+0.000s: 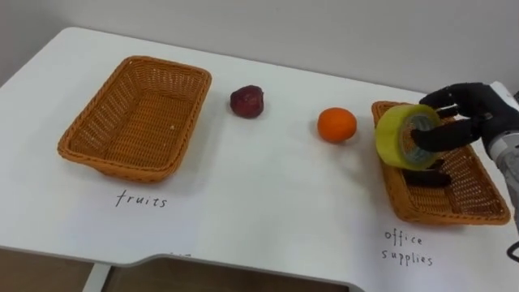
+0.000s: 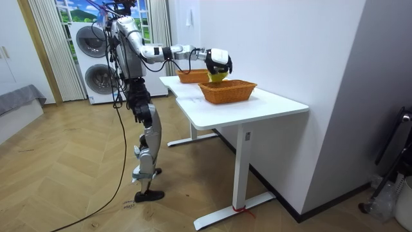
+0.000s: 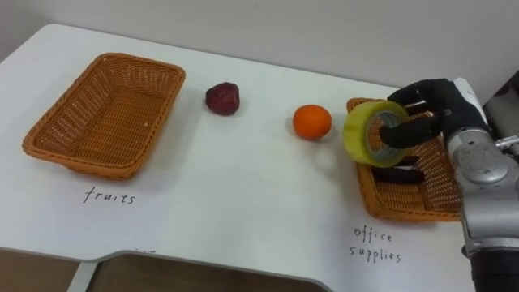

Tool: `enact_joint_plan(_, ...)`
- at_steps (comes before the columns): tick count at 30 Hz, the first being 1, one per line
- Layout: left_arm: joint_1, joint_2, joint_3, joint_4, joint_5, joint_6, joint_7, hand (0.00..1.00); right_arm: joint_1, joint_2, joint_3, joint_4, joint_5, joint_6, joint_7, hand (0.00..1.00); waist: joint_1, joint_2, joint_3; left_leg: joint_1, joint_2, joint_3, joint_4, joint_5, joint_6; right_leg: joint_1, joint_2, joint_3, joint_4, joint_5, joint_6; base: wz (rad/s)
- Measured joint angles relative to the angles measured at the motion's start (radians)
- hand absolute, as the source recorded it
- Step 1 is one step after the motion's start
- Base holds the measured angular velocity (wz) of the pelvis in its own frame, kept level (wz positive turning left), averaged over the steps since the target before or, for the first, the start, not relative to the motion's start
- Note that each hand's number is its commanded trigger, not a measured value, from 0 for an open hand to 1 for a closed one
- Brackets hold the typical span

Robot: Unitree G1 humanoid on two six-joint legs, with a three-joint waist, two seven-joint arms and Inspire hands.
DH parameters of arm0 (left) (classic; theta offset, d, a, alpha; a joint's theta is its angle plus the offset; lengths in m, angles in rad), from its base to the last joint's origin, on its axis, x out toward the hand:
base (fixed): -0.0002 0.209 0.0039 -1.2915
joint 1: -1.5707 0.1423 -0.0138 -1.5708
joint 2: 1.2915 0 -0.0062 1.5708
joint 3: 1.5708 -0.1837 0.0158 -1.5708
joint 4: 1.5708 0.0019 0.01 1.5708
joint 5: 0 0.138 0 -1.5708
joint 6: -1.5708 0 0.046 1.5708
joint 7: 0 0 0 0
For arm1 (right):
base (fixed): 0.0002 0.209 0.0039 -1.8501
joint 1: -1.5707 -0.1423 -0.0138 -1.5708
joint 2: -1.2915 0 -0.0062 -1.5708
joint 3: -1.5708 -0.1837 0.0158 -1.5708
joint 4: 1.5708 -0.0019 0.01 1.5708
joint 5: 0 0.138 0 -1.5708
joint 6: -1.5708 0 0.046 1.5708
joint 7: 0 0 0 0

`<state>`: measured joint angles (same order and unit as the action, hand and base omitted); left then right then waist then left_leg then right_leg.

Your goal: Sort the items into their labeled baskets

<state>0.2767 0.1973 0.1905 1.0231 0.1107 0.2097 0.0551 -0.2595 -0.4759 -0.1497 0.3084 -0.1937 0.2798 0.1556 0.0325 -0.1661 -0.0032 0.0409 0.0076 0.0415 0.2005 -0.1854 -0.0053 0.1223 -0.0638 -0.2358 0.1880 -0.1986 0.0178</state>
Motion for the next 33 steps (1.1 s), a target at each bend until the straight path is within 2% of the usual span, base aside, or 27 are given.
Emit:
enact_joint_plan(4, -0.003, 0.0, -0.001, 0.004, 0.0, 0.005, -0.001, 0.0, 0.002, 0.0, 0.0, 0.0, -0.008, 0.002, -0.003, 0.0, -0.001, 0.008, -0.0039, 0.001, 0.0, 0.001, 0.001, 0.0, 0.0, -0.001, 0.0, 0.0, 0.0, 0.0, 0.0, 0.0)
enact_joint_plan(33, -0.009, 0.002, -0.001, 0.004, -0.022, 0.009, -0.02, 0.0, 0.002, 0.0, -0.001, 0.0, -0.009, 0.004, -0.012, 0.0, -0.003, 0.015, -0.0024, 0.003, 0.0, 0.004, 0.003, 0.0, 0.0, -0.002, 0.0, 0.001, 0.0, 0.0, 0.0, 0.0)
